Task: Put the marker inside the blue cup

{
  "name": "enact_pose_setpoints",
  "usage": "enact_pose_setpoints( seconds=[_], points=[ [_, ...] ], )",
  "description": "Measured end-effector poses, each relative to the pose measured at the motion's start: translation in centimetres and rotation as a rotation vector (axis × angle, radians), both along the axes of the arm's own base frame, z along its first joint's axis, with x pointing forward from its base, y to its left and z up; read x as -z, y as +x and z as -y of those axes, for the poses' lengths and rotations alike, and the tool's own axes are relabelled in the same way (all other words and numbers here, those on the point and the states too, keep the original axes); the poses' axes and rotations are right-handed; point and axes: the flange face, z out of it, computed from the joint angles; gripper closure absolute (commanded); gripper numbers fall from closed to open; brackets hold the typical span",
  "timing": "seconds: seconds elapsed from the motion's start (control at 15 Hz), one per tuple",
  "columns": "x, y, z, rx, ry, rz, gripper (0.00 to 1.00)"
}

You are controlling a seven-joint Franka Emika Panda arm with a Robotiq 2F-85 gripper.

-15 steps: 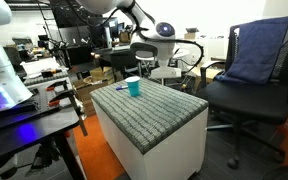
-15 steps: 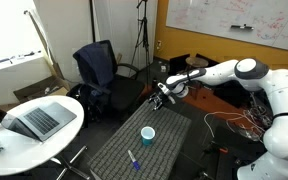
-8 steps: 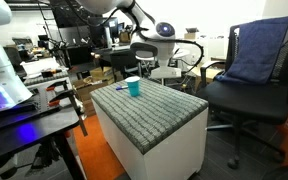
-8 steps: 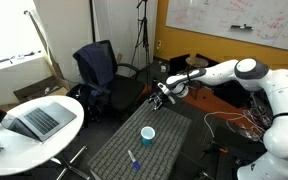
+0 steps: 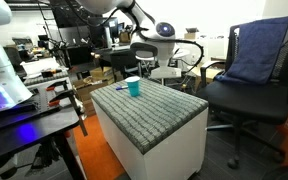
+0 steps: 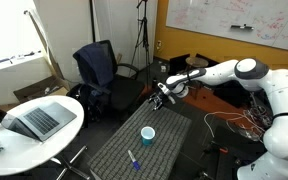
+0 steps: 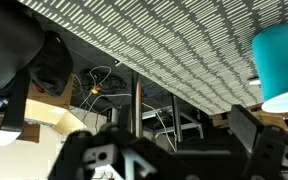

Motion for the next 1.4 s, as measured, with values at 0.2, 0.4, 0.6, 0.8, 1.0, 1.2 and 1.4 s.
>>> enact_pose_setpoints(
  seconds=[0.2, 0.4, 0.6, 0.8, 1.0, 1.2, 1.4],
  points=[
    [0.11, -0.06, 0.02, 0.002, 0.001, -0.003, 0.00],
    [0.14, -0.02, -0.11, 0.000, 0.001, -0.003, 0.00],
    [0.14, 0.05, -0.30, -0.015, -0.007, 0.007, 0.00],
    [0.19, 0.03, -0.41, -0.030, -0.015, 0.016, 0.00],
    [0.19, 0.03, -0.41, -0.030, -0.015, 0.016, 0.00],
    [0.19, 0.03, -0.39, -0.023, -0.008, 0.015, 0.00],
    [0.03, 0.10, -0.42, -0.005, 0.013, 0.016, 0.00]
  ],
)
